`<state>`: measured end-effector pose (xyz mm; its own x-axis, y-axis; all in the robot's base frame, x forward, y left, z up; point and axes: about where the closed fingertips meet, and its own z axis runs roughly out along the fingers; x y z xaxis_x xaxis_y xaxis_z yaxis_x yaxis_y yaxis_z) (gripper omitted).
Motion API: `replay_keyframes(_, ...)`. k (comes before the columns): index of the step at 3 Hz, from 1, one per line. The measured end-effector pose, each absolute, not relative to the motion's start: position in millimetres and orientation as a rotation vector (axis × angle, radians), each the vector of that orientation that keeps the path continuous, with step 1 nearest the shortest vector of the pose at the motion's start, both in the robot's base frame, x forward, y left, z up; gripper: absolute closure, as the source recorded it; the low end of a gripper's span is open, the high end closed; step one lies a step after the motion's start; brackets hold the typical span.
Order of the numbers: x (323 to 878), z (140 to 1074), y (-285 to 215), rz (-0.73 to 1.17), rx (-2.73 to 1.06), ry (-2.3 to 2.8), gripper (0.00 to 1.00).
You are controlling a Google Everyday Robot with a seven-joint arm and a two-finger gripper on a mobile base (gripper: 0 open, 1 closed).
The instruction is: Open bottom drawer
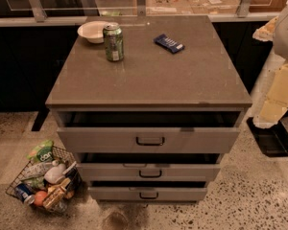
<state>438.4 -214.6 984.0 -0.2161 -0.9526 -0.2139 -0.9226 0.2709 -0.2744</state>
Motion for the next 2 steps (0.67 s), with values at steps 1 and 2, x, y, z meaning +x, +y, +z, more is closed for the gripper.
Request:
replay_keyframes(1,438.4,984.0,-214.6,-0.125,-1.710,2.210,0.00)
replay_keyframes(2,440.2,985.2,-213.9,-0.151,-1.725,2.200,0.00)
